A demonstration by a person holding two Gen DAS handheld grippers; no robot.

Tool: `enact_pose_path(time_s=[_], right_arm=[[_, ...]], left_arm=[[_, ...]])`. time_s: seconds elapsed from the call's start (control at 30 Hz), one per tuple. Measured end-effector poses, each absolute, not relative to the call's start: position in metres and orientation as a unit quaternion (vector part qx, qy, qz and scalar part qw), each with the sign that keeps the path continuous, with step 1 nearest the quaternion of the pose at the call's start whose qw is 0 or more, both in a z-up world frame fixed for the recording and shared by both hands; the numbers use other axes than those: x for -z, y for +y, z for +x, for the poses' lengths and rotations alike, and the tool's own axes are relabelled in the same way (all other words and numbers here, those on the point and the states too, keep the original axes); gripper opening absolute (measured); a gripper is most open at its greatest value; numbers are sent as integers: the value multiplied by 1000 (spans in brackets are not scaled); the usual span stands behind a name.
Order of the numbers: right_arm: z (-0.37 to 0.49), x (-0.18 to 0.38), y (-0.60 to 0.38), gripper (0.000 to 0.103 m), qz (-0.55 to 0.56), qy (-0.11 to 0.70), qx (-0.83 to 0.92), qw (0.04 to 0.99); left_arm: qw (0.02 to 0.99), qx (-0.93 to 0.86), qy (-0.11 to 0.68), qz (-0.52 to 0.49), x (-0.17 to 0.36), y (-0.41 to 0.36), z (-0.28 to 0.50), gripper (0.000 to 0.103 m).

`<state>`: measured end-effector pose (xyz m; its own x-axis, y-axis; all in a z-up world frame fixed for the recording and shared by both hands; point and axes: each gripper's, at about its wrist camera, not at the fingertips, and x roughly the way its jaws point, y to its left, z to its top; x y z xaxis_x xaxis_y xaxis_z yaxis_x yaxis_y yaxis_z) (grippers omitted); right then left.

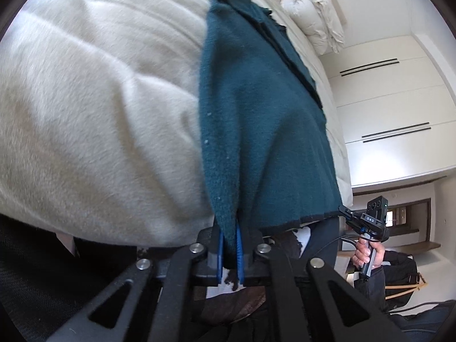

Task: Fold small clothes
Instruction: 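Grasp the hem with both tools and lift it toward the collar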

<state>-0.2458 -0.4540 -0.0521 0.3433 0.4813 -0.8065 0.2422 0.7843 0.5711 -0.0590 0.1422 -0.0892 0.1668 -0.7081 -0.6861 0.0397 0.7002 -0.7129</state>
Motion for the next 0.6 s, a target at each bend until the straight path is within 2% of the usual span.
enact_pose_path(time_s=[0.23,0.6], right_arm=[[-243,35,-448,7,309,549,-84,772],[-214,-5,-439,7,355,474,-120,797]], left_arm=[[713,293,545,-331,63,144,-56,7],[720,326,463,-401,24,149,-22,7]])
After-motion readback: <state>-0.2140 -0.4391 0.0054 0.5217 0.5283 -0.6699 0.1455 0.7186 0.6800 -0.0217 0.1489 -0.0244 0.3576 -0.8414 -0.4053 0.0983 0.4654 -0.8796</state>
